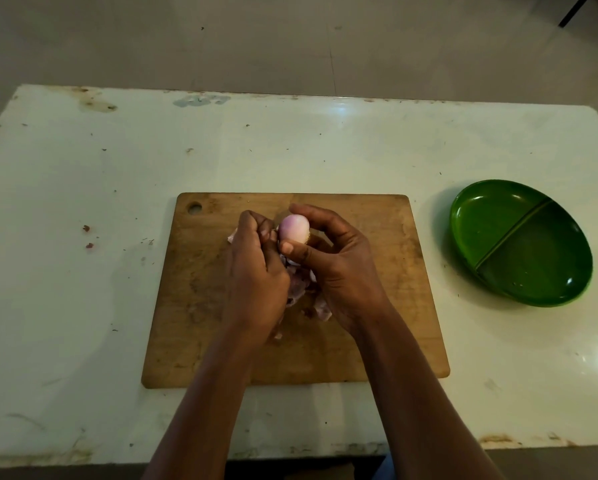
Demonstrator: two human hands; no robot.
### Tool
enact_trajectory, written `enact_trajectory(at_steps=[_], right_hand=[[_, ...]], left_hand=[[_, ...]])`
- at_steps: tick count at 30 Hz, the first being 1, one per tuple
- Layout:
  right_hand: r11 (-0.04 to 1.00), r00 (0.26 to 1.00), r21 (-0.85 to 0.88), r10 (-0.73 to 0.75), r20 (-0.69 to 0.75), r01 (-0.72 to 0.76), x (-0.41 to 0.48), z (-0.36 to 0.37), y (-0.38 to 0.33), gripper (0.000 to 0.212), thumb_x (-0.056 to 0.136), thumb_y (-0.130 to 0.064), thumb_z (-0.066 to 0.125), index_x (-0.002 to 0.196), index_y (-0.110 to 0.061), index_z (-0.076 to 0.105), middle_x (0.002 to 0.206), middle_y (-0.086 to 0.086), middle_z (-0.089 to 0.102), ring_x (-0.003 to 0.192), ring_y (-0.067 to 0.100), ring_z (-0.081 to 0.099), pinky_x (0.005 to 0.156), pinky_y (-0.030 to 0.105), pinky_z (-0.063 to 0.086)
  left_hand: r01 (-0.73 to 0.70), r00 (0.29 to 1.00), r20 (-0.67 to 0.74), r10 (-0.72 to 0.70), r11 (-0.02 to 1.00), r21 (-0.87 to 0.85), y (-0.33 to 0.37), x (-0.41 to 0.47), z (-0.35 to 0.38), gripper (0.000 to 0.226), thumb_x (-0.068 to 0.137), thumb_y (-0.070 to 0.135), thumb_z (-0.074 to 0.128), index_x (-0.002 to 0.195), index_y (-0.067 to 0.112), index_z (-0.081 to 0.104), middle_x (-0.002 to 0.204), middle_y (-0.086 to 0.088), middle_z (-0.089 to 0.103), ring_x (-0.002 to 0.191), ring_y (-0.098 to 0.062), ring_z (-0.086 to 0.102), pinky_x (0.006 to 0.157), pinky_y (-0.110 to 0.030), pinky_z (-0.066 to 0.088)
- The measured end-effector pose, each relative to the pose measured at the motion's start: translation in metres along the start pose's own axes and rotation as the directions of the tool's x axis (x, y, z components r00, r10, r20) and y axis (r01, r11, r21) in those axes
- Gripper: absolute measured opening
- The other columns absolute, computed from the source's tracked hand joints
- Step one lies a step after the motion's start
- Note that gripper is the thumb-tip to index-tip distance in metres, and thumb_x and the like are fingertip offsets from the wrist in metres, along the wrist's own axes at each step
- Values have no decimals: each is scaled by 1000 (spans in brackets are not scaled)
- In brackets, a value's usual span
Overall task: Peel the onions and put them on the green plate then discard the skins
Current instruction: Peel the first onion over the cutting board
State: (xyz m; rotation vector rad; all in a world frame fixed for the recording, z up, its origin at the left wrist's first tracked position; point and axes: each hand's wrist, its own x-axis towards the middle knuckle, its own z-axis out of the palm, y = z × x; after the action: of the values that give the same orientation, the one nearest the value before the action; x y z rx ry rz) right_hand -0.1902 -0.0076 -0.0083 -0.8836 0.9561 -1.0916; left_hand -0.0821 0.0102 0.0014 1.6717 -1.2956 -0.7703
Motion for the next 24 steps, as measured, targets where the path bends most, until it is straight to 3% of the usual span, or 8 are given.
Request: enact_trajectory(at_steps=[5,10,16,24], right_hand=[[992,999,117,39,-1,-39,0,2,0,51,64,-9,75,114,-11,66,99,4,71,94,23,66,75,34,58],[951,991,294,116,-61,-93,1,7,-2,55,72,-20,70,123,-2,58,107,15,66,90,24,65,73,34,58],[928,986,357,148,-80,-110,-1,9,-5,40,75,-32,61,103,-4,65,86,9,70,71,16,67,64,26,58],[932,983,335,169,-76,-134,-1,9,-8,39,77,-36,59,99,-5,67,87,8,71,79,16,66,72,26,57]], left_hand=[[-65,997,-28,65,998,5,-4,0,2,11,95,4,46,95,13,40,83,8,44,75,-2,49,62,-2,42],[-170,973,-170,154,982,-85,0,3,-1,20,88,8,63,100,17,50,91,19,54,83,12,56,69,-2,43],[-240,959,-191,210,958,-154,3,1,-3,28,82,6,71,103,19,56,97,15,62,88,4,62,73,-7,47],[-244,965,-146,219,951,-187,5,1,-6,31,79,2,73,102,16,59,93,13,65,86,-1,65,72,-11,50]])
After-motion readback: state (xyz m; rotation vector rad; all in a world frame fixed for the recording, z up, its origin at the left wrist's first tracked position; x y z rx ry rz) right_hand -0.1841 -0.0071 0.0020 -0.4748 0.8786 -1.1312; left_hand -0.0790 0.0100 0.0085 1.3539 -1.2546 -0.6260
